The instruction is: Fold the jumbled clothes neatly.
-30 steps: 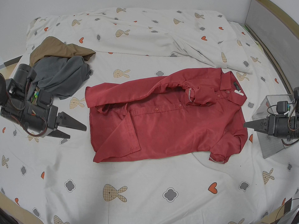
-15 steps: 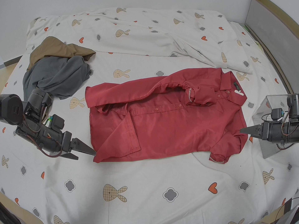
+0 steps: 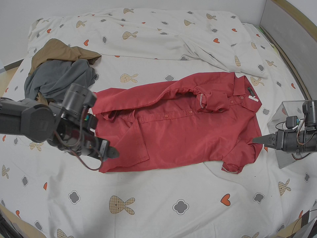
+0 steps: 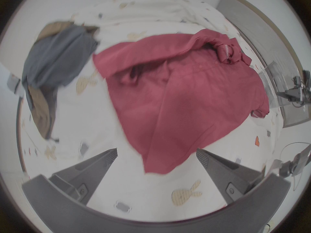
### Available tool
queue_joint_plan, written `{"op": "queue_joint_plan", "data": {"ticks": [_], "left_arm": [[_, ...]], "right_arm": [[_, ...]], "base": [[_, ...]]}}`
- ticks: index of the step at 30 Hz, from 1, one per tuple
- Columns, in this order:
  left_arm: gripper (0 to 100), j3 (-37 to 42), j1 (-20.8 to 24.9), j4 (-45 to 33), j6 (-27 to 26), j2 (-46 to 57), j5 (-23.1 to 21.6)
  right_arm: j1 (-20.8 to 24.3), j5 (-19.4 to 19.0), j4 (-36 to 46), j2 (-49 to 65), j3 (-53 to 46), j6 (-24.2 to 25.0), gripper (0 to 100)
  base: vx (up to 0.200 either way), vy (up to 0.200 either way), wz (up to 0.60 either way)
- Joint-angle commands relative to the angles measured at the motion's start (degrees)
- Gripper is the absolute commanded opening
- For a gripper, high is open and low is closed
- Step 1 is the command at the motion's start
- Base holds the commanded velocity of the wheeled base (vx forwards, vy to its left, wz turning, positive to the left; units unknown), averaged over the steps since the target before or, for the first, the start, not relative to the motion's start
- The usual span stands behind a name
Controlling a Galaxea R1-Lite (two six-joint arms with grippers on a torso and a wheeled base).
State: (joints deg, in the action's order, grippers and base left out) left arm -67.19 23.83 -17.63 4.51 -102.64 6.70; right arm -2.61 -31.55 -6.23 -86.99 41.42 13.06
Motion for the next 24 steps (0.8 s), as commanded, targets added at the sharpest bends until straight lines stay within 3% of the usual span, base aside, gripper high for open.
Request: {"op": "queue_joint_plan", "data": {"ticks": [1,7,13,24], "left_arm": [[100,-10.9,9.1,2.6,0.2,-10.1,6.6],[100,-20.3,9.2,-3.0,0.3,-15.4,6.8],[100,-26.9,9.1,-4.4,0.3,-23.0,12.4],[100,-29.7,8.3,-4.6,0.1,-26.6,13.9]], "right_arm": [[0.7,0.0,0.0,0.4,-0.4,0.1,100],[0.6,0.1,0.0,0.7,-0.3,0.1,100],[0.8,0.1,0.0,1.0,-0.4,0.1,100],[0.8,0.1,0.0,2.4,-0.5,0.2,100]], "base": [[0.000,0.000,0.00],[0.000,0.000,0.00],[0.000,0.000,0.00],[0.000,0.000,0.00]]}}
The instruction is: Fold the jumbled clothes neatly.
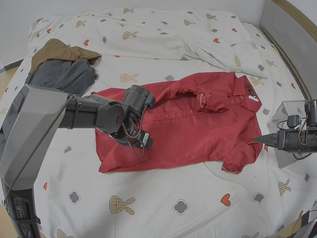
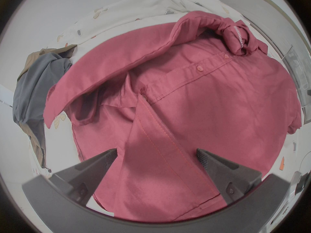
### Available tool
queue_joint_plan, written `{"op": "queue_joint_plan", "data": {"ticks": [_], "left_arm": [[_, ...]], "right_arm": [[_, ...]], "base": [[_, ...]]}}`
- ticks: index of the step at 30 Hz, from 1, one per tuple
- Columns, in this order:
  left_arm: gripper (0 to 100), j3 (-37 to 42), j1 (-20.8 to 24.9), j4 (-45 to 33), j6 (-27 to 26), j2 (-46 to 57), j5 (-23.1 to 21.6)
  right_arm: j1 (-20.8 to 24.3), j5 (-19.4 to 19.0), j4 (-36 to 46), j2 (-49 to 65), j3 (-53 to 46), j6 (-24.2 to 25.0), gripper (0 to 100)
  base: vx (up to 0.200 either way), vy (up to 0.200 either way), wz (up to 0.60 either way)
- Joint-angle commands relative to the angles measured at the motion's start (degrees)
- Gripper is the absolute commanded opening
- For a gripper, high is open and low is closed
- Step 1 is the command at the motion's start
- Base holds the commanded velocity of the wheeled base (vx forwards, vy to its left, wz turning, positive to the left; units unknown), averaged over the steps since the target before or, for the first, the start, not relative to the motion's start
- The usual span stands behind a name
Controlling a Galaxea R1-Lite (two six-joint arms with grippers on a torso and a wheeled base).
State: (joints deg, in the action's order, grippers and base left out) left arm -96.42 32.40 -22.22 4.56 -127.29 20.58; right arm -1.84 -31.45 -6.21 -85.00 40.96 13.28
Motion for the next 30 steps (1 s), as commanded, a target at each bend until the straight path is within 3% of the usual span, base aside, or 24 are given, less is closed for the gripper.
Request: {"op": "queue_joint_plan", "data": {"ticks": [1,18,25,30], "left_arm": [[100,-0.4,-1.1,0.0,-0.1,-1.7,0.5],[100,0.3,-12.2,-0.3,-5.3,5.0,1.4],[100,1.1,-12.6,-0.2,-5.4,5.6,1.5],[100,1.2,-15.5,-0.2,-7.1,5.1,1.5]], "right_arm": [[0.0,0.0,0.0,0.4,0.0,0.0,100],[1.7,0.0,0.0,0.4,-0.7,0.0,100],[1.8,0.0,0.0,0.4,-0.8,0.0,100],[1.8,0.0,0.0,0.5,-0.8,0.0,100]], "base": [[0.000,0.000,0.00],[0.000,0.000,0.00],[0.000,0.000,0.00],[0.000,0.000,0.00]]}}
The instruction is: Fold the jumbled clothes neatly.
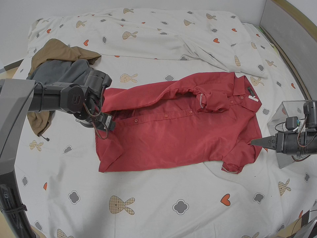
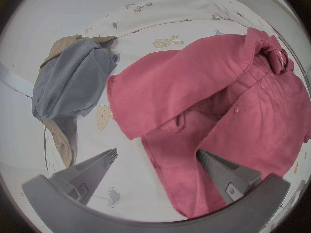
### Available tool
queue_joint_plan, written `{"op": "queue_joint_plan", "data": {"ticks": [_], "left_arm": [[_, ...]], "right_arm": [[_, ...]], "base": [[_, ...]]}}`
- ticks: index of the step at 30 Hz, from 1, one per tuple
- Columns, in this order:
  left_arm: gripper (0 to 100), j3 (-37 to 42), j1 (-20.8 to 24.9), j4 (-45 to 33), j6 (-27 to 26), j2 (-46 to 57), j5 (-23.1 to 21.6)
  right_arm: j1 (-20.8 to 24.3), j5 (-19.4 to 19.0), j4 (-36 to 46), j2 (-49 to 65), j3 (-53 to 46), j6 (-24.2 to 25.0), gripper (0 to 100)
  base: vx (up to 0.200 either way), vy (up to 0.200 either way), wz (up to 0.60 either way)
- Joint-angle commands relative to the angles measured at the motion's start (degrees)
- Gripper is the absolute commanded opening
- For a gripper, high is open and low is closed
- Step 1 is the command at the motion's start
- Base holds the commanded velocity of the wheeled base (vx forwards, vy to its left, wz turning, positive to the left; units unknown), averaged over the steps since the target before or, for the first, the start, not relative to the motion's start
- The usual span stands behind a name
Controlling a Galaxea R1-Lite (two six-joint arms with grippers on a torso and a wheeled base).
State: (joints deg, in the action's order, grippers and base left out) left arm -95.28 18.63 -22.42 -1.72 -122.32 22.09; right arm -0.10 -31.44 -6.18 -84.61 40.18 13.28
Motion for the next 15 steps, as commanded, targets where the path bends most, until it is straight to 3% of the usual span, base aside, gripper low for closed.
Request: {"op": "queue_joint_plan", "data": {"ticks": [1,15], "left_arm": [[100,0.1,-2.6,0.2,-1.6,0.2,0.0],[100,2.6,-7.1,0.5,-2.1,5.2,-1.9]], "right_arm": [[0.0,0.0,-0.1,0.2,0.0,0.0,100],[0.6,0.0,0.0,0.2,0.0,0.0,100]], "base": [[0.000,0.000,0.00],[0.000,0.000,0.00]]}}
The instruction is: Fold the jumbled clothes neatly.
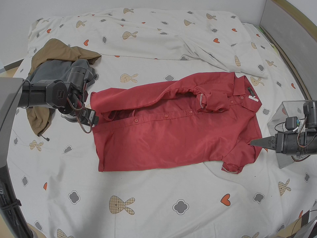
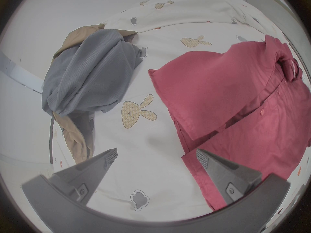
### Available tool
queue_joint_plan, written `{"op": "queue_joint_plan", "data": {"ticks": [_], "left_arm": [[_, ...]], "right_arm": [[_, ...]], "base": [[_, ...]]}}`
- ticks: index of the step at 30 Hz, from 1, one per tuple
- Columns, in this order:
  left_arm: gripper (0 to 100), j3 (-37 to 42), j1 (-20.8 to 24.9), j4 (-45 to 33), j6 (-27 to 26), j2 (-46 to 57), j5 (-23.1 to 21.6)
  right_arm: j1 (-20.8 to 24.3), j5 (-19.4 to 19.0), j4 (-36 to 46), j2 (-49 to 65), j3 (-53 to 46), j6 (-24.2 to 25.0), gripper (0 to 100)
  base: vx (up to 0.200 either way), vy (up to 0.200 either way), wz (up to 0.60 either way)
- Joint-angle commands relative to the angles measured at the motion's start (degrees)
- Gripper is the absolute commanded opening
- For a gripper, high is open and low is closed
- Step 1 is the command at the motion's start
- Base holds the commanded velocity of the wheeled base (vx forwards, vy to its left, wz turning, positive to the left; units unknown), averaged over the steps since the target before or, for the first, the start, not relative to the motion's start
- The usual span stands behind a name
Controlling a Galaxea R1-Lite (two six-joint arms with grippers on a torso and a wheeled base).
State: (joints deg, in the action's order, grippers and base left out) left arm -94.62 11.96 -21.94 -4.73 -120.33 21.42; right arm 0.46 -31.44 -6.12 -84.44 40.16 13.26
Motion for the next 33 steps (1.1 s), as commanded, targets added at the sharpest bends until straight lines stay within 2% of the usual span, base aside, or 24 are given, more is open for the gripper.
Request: {"op": "queue_joint_plan", "data": {"ticks": [1,4,5,6,7,8,10,15,17,18,20,22,28,33], "left_arm": [[100,3.0,-0.4,0.0,2.4,4.4,-3.0],[100,6.3,-0.4,-0.6,7.6,8.6,-12.7],[100,8.6,-0.9,-0.7,9.3,10.8,-18.5],[100,10.4,-1.3,-0.7,9.9,12.1,-22.2],[100,10.4,-1.3,-0.7,9.9,12.1,-22.2],[100,14.8,-2.0,-0.6,10.4,14.7,-29.4],[100,19.8,-2.2,-0.6,10.8,16.3,-35.2],[100,27.6,-3.1,0.7,11.9,16.6,-42.5],[100,29.8,-4.4,1.6,12.1,16.5,-47.7],[100,29.8,-4.4,1.6,12.1,16.5,-47.7],[100,32.4,-6.2,2.4,12.0,16.7,-55.9],[100,33.5,-6.7,3.7,12.1,16.6,-58.0],[100,37.5,-6.6,12.1,12.0,15.1,-57.9],[100,39.0,-6.7,15.7,11.8,13.4,-57.9]], "right_arm": [[0.1,0.0,0.0,0.1,0.0,0.0,100],[0.1,0.0,0.0,0.1,-0.1,0.0,100],[0.1,0.0,0.0,0.1,-0.1,0.0,100],[0.1,0.0,0.0,0.0,-0.1,0.0,100],[0.1,0.0,0.0,0.0,-0.1,0.0,100],[0.2,-0.1,0.0,0.0,-0.1,0.0,100],[0.2,0.0,0.0,0.0,-0.1,0.1,100],[0.5,-0.1,0.0,0.0,-0.2,0.1,100],[0.5,-0.1,0.0,0.0,-0.3,0.1,100],[0.5,-0.1,0.0,0.0,-0.3,0.1,100],[0.5,0.0,0.0,0.0,-0.4,0.1,100],[0.5,-0.1,-0.1,0.0,-0.4,0.1,100],[0.5,-0.1,0.0,0.0,-0.5,0.1,100],[0.5,-0.1,-0.1,-0.1,-0.5,0.1,100]], "base": [[0.000,0.000,0.00],[0.000,0.000,0.00],[0.000,0.000,0.00],[0.000,0.000,0.00],[0.000,0.000,0.00],[0.000,0.000,0.00],[0.000,0.000,0.00],[0.000,0.000,0.00],[0.000,0.000,0.00],[0.000,0.000,0.00],[0.000,0.000,0.00],[0.000,0.000,0.00],[0.000,0.000,0.00],[0.000,0.000,0.00]]}}
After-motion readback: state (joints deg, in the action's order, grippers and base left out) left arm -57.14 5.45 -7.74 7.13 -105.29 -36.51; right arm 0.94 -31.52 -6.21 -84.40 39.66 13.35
